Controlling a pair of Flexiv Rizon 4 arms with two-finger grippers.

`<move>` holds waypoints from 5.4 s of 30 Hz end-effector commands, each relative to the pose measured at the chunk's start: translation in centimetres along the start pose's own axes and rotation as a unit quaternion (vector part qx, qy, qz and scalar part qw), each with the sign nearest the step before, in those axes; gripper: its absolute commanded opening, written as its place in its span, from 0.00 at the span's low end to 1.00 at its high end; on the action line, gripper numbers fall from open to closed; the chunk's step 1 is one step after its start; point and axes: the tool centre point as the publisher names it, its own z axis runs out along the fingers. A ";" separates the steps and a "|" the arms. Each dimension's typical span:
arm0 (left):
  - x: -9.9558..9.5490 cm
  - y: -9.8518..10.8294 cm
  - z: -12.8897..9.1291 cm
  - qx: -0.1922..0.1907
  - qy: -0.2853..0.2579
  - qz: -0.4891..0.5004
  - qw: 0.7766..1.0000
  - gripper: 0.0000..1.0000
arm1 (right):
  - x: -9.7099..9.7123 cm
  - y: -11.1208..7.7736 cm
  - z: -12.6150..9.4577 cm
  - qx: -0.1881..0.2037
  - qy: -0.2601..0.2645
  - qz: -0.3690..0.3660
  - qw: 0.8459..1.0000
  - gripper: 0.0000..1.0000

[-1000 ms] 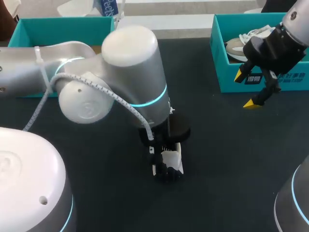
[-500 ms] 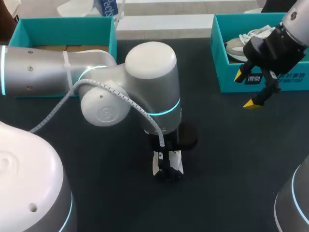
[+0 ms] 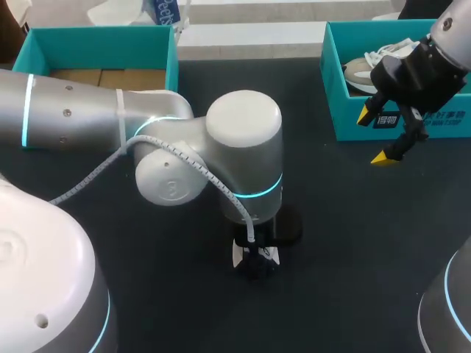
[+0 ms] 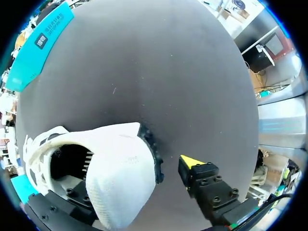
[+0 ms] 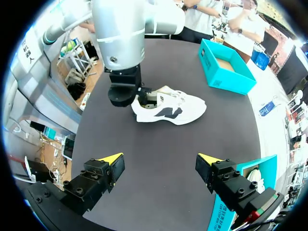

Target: Take the shoe out of the shoebox, open the shoe tongue, remove and reinsert the insole, then place the shoe into the shoebox

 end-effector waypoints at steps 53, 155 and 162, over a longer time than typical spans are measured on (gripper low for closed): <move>-5.7 5.6 -24.0 -0.043 0.077 0.113 0.990 0.00 | -0.1 0.0 0.1 0.001 0.001 0.000 1.000 1.00; -31.7 48.1 -29.6 -0.032 0.074 0.161 0.984 0.00 | -0.1 0.0 0.1 0.001 0.001 0.000 1.000 1.00; -31.7 48.1 -29.6 -0.032 0.074 0.161 0.984 0.00 | -0.1 0.0 0.1 0.001 0.001 0.000 1.000 1.00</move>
